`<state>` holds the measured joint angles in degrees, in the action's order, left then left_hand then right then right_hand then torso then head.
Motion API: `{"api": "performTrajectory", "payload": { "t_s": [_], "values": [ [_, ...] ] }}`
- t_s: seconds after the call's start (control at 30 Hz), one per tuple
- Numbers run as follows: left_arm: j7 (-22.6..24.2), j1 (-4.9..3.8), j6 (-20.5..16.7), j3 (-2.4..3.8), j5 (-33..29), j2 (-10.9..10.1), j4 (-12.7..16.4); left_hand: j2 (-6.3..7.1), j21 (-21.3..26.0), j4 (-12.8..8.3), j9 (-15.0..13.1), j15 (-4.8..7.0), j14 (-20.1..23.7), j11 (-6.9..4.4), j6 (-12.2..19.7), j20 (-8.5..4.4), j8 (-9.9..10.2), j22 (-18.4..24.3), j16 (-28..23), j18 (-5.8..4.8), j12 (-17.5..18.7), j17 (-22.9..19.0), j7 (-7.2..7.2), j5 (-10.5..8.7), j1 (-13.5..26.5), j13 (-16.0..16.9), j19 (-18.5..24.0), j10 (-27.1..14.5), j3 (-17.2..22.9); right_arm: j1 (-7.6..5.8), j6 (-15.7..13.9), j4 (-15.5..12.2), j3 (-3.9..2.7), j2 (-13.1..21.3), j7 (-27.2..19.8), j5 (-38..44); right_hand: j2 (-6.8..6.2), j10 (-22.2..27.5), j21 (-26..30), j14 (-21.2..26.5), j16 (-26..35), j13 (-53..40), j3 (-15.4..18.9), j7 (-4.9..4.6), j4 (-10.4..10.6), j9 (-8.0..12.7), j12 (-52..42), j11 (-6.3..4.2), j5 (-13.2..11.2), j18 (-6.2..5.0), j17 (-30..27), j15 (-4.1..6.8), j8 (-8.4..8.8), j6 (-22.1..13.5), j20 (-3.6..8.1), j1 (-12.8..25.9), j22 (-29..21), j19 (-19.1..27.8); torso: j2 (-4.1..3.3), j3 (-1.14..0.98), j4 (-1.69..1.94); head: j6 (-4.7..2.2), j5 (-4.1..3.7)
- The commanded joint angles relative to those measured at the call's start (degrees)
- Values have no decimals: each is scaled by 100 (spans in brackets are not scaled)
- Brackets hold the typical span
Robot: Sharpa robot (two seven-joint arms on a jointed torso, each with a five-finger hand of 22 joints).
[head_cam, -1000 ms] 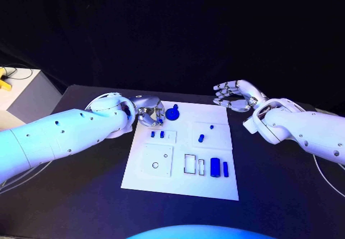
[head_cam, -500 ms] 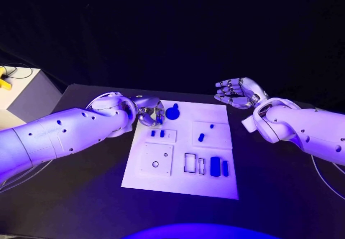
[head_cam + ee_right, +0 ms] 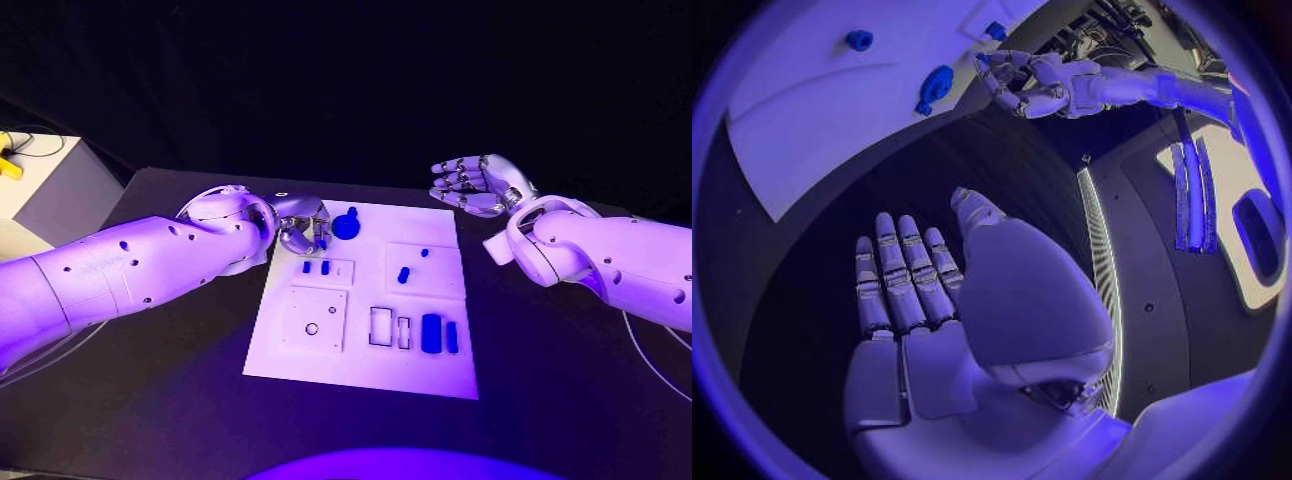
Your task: Assemble the parts on the task board
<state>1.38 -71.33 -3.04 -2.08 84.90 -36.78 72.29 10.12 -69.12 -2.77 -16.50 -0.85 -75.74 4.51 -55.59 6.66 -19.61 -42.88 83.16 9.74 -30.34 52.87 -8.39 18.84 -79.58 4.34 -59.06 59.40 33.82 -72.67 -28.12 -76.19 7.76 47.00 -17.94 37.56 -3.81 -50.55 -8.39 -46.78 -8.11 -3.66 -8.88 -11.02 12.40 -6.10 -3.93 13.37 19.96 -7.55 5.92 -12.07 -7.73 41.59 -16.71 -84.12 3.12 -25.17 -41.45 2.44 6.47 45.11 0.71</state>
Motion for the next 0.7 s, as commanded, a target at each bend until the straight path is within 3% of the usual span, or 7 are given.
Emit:
{"api": "performTrajectory", "payload": {
  "t_s": [0.03, 0.7],
  "values": [
    [-28, 10, 111, -8, 70, 25, -6, -6, 20, -4, -6, 12, 47, 9, -38, -5, 13, 8, -28, 0, 24, 1, -5, -10, 49, 0, 37, 48, -29, 1, 61, -17, -1, 2, -89, -30, -28, -33, 32, -27, 13, 2, -33, -518, 3, 10, 20, 7, -28, -80, -8, 1, 1, 22, -4, 60, -7, 25, -2, -1, 2, 16, -9],
    [-183, 21, 278, -25, 246, 44, -50, -17, 39, -37, -31, 21, 56, -4, -68, -12, 30, 27, -28, 3, 30, 5, 2, -57, 16, 33, 51, 103, -73, 1, 111, -50, -1, 16, -68, -53, -25, -33, 37, -24, 21, 3, -49, -518, 9, 12, 24, 8, -25, -79, -12, -1, 7, 24, -5, 82, -9, 27, 2, 2, 4, 56, -4]
  ]
}}
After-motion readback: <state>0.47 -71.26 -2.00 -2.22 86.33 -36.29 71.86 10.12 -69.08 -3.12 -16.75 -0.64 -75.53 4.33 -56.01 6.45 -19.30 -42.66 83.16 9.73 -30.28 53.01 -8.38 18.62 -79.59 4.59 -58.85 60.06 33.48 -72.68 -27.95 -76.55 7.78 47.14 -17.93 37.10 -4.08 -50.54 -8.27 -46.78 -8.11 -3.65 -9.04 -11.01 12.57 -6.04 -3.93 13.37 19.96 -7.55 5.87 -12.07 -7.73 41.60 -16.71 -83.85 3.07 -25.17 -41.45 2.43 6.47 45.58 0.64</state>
